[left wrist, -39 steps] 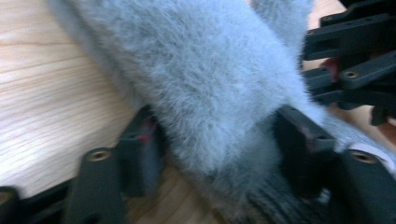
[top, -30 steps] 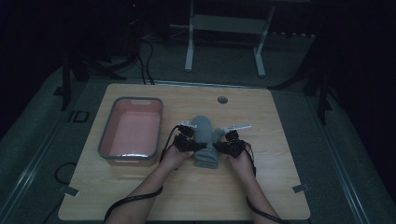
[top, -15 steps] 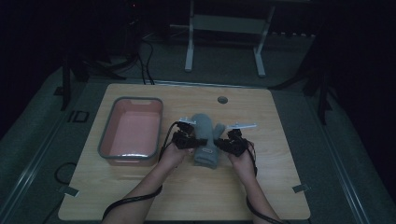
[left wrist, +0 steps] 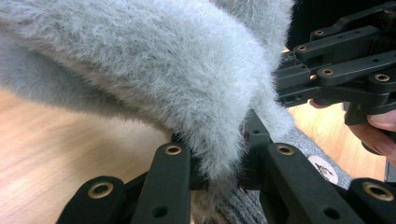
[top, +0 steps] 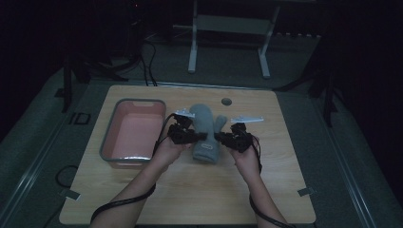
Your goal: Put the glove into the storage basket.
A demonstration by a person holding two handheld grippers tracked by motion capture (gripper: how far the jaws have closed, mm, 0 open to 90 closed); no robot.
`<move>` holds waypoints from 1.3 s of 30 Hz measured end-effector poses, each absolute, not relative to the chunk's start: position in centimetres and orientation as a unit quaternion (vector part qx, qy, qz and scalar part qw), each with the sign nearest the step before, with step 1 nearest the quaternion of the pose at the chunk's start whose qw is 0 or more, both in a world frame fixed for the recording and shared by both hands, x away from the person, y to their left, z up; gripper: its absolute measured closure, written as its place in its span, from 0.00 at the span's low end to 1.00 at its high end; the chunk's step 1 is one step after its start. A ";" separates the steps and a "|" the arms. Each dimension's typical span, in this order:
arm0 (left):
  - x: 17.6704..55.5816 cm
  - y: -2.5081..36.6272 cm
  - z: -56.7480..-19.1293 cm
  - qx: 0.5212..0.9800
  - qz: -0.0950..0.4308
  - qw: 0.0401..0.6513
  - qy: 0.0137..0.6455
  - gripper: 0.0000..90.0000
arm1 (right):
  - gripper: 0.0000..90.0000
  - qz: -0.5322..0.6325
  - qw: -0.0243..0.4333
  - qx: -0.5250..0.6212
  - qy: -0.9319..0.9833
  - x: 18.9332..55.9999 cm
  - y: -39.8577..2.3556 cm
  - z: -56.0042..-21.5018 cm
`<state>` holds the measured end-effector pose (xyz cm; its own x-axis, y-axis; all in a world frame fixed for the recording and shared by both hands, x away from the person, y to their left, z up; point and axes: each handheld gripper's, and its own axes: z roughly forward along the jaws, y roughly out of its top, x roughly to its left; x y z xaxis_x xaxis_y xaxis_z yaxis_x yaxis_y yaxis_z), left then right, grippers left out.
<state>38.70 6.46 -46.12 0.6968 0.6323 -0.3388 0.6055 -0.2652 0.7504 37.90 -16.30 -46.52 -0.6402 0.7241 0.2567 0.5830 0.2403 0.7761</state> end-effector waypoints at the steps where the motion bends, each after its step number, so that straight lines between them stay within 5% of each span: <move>1: 38.7 6.6 -45.9 0.794 0.015 0.465 0.390 0.87 | 0.90 0.455 0.080 0.415 0.784 37.9 -16.1 -46.2; 18: 38.4 12.3 -41.4 0.797 0.053 0.456 0.392 0.87 | 0.90 0.472 0.081 0.378 0.792 38.7 -10.2 -41.6; 39: 37.7 23.1 -40.8 0.782 0.085 0.426 0.447 0.87 | 0.91 0.464 0.046 0.345 0.815 40.4 1.1 -41.2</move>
